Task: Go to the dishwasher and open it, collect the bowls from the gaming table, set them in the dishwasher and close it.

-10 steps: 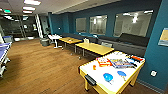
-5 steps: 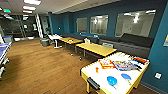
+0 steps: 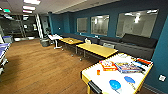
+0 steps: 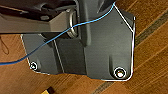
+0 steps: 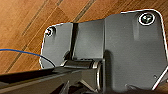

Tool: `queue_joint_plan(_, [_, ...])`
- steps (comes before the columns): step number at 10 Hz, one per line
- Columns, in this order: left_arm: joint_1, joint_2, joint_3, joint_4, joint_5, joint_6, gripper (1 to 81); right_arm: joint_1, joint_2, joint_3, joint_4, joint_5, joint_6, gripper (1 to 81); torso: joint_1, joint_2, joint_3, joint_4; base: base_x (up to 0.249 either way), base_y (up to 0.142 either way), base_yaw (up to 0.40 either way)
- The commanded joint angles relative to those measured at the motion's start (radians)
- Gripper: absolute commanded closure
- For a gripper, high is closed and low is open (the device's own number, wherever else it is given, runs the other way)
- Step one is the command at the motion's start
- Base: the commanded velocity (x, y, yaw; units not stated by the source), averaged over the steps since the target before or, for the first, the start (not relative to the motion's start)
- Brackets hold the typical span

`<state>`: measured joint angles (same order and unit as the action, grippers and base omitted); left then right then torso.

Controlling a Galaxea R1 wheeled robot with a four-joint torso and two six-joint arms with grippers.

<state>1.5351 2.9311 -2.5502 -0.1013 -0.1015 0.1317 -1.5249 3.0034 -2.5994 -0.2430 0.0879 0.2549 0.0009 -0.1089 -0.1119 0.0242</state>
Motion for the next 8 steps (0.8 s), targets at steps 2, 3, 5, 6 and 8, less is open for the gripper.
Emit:
queue_joint_plan(2, [-0.049, -0.006, 0.007, 0.005, 0.051, 0.006, 1.0, 0.054, 0.002, 0.009, -0.009, -0.037, 0.000, 1.0, 0.000, 0.000, 0.000, 0.000, 0.140, 0.039, 0.000])
queue_joint_plan(3, [-0.049, -0.006, 0.007, 0.005, 0.051, 0.006, 1.0, 0.056, 0.002, 0.009, -0.009, -0.037, 0.000, 1.0, 0.000, 0.000, 0.000, 0.000, 0.140, 0.089, 0.000])
queue_joint_plan(5, [-0.049, -0.007, 0.005, 0.003, 0.051, 0.005, 1.0, 0.053, 0.002, 0.009, -0.009, -0.037, 0.000, 1.0, 0.000, 0.000, 0.000, 0.000, 0.140, 0.101, 0.000])
queue_joint_plan(6, [-0.049, -0.009, 0.005, 0.002, 0.051, 0.005, 1.0, 0.053, 0.002, 0.009, -0.009, -0.037, 0.000, 1.0, 0.000, 0.000, 0.000, 0.000, 0.140, 0.102, 0.000])
queue_joint_plan(8, [-0.049, -0.007, 0.007, 0.002, 0.051, 0.006, 1.0, 0.053, 0.002, 0.009, -0.009, -0.037, 0.000, 1.0, 0.000, 0.000, 0.000, 0.000, 0.138, 0.102, 0.000])
